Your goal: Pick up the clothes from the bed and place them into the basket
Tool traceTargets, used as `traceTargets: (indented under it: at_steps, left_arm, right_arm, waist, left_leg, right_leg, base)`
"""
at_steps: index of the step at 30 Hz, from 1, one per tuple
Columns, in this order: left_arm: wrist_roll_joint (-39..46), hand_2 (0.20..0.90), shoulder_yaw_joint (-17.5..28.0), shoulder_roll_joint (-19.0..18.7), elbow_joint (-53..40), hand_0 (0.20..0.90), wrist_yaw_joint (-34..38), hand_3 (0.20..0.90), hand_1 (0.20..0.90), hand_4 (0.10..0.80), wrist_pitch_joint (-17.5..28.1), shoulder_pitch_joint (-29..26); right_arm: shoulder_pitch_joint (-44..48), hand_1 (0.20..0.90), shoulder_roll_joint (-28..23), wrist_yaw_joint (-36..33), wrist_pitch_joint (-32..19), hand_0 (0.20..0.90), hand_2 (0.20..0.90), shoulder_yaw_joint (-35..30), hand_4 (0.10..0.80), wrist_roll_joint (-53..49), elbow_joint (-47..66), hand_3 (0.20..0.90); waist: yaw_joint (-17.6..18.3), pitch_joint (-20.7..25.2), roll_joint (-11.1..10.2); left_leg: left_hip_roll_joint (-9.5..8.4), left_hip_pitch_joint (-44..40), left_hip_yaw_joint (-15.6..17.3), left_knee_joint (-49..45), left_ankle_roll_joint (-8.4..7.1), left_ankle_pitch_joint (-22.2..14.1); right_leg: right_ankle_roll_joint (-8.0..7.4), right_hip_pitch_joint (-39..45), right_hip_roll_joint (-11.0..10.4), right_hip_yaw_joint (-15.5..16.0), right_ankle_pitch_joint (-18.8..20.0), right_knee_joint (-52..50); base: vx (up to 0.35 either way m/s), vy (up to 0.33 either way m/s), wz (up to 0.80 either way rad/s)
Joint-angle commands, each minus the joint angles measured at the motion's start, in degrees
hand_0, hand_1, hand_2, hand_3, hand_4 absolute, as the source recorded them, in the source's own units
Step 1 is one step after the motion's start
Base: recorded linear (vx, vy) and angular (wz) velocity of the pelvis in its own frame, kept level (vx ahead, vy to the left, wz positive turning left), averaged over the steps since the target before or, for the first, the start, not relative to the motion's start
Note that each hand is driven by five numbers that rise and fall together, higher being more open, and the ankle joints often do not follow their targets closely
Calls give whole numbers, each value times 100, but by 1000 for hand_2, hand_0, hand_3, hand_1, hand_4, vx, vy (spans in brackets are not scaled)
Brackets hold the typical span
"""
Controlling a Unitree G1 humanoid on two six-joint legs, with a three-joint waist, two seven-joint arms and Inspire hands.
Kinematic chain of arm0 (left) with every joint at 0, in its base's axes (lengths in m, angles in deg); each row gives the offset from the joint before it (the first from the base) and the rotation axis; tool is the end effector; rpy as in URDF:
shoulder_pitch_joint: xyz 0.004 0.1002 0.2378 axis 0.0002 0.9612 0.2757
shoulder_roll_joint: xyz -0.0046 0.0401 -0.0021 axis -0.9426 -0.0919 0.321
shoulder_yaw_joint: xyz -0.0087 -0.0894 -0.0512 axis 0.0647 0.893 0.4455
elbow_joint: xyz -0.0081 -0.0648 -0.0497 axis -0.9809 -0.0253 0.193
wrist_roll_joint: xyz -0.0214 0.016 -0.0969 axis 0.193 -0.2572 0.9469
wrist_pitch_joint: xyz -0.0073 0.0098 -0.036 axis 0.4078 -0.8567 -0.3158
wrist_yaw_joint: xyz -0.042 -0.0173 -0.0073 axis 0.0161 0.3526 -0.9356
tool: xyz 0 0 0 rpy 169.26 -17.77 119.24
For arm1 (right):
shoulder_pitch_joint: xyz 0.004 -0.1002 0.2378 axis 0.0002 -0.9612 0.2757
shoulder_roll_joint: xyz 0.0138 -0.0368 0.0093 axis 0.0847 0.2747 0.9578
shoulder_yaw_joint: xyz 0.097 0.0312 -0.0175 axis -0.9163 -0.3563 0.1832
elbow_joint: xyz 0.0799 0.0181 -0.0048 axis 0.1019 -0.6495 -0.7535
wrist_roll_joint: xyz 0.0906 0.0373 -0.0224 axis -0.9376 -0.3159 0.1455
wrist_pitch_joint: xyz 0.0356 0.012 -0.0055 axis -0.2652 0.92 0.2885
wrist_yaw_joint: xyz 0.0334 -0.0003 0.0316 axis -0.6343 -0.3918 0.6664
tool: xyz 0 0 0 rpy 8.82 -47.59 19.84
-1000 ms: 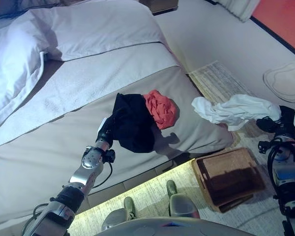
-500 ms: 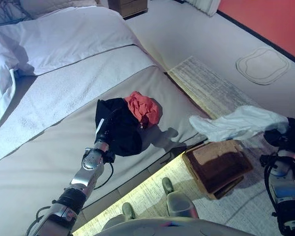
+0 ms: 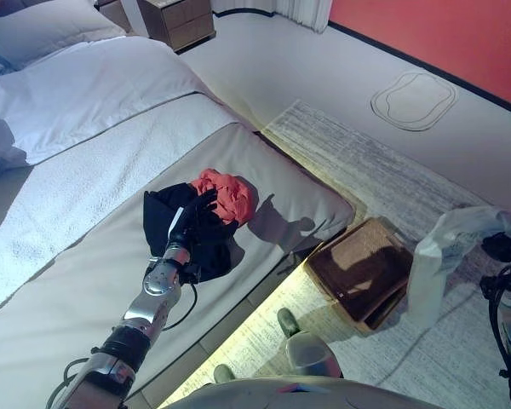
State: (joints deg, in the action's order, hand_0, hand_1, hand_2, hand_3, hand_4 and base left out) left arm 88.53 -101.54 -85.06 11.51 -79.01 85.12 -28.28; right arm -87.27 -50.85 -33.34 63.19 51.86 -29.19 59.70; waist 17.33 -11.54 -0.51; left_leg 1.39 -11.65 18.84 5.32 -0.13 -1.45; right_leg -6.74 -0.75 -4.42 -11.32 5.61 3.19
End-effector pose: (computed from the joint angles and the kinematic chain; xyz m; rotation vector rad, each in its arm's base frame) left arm 0.2177 0.1822 0.0031 0.0516 0.2115 -0.0703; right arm 0.1628 -0.3671 0.0544 -0.8350 0.4406 -0.7042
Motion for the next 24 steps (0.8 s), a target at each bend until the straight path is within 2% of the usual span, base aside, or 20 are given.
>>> traceTargets:
  at_steps: [1, 9, 24]
  left_arm:
    - [-195, 900, 111, -67, -163, 900, -26, 900, 900, 800, 521, -284]
    - [-180, 900, 22, -116, -133, 900, -148, 900, 900, 800, 547, -363]
    - [-82, 900, -180, -167, -44, 900, -314, 900, 900, 800, 562, -492]
  right_arm:
    - [550, 300, -591, 177, -264, 300, 300, 140, 100, 248, -306, 200]
    - [917, 300, -402, 262, -347, 300, 300, 677, 100, 109, -1092, 200]
    - [1525, 300, -170, 355, -292, 300, 300, 1203, 100, 116, -2328, 200]
  waist:
    - [-186, 296, -87]
    - [-346, 262, -28]
    - [-646, 290, 20]
  left_leg:
    - [61, 313, -59, -560, 170, -694]
    - [67, 291, -88, -542, 138, -678]
    - [41, 344, -240, -423, 124, -586]
  right_leg:
    - [-51, -316, 179, 158, 16, -284]
    - [-44, -240, 132, 272, 19, -224]
    - [-51, -187, 75, 393, 52, -86]
  base:
    - [-14, -47, -4]
    - [-9, -23, -2]
    - [-15, -8, 5]
